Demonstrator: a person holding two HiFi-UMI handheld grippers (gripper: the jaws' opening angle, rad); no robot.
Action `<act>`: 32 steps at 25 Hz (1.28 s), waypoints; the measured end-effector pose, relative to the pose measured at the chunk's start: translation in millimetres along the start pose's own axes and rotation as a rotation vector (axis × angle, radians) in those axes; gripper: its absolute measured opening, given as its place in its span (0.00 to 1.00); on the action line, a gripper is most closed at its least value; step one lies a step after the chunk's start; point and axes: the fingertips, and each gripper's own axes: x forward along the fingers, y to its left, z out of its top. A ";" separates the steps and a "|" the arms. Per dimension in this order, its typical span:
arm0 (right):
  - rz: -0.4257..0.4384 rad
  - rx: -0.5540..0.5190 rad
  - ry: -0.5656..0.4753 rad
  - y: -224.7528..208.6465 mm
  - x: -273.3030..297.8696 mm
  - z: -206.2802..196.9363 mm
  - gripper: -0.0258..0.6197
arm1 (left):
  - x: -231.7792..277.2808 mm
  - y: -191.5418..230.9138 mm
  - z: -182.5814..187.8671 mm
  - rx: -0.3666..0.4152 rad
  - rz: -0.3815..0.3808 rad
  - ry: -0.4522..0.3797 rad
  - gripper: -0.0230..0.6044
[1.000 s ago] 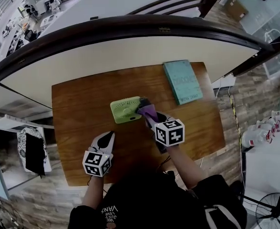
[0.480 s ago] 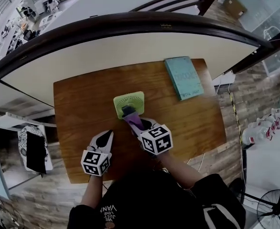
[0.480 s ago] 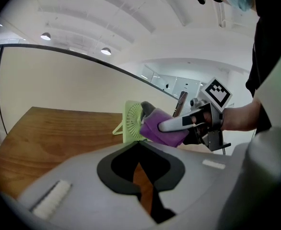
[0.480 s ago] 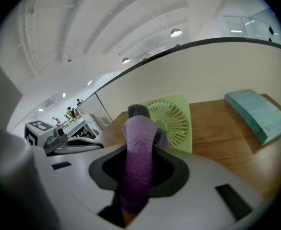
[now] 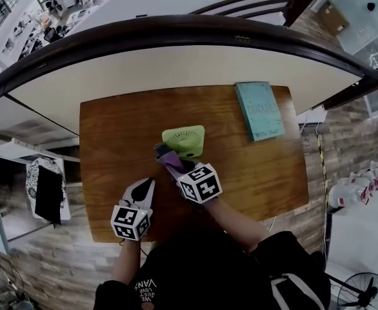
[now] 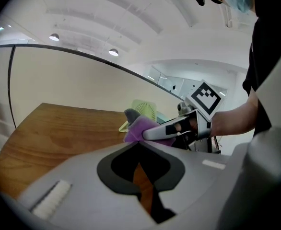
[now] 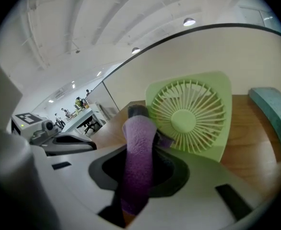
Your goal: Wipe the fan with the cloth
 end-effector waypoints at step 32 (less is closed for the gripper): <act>-0.275 0.203 -0.079 -111.8 -80.8 -24.3 0.19 | 17.9 -17.9 0.0 0.028 -0.067 0.028 0.05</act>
